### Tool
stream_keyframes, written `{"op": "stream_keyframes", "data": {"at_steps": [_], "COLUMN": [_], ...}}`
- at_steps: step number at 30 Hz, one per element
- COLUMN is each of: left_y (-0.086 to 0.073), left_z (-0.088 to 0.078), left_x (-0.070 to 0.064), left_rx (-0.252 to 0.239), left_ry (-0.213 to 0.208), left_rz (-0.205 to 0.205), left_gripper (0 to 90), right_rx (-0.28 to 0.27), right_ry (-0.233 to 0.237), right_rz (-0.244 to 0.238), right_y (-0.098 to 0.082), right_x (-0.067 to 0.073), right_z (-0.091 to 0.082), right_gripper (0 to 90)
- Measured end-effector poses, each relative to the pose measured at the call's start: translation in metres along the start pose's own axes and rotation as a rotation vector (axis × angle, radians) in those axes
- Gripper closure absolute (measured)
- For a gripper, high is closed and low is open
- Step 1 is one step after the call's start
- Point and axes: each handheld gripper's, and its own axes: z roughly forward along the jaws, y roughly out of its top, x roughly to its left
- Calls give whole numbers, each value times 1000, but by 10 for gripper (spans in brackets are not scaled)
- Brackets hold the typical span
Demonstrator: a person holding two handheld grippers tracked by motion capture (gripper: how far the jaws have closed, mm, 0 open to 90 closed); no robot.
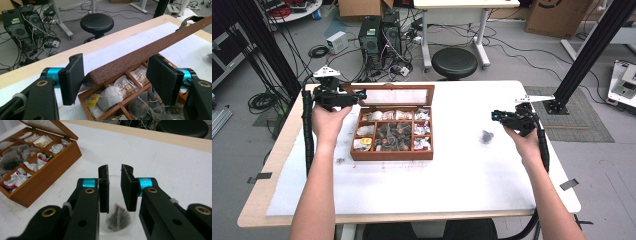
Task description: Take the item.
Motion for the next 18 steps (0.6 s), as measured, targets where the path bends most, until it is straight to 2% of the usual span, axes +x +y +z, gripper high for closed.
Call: {"op": "stream_keyframes", "data": {"at_steps": [5,9,12,18], "left_y": [0,0,0,0], "left_z": [0,1,0,0], "left_x": [0,0,0,-1], "left_rx": [-3,-4,-1,0], "left_ry": [-1,0,2,2], "left_rz": [-3,-2,-3,-2], "left_gripper": [308,308,308,308], "right_rx": [-62,-105,-145,-190], "right_ry": [-7,-23,-17,-4], "right_rz": [6,14,14,4], "right_y": [2,4,5,5], "right_x": [3,9,13,20], "right_z": [-11,-24,-34,-47], "right_gripper": [675,560,509,424]}}
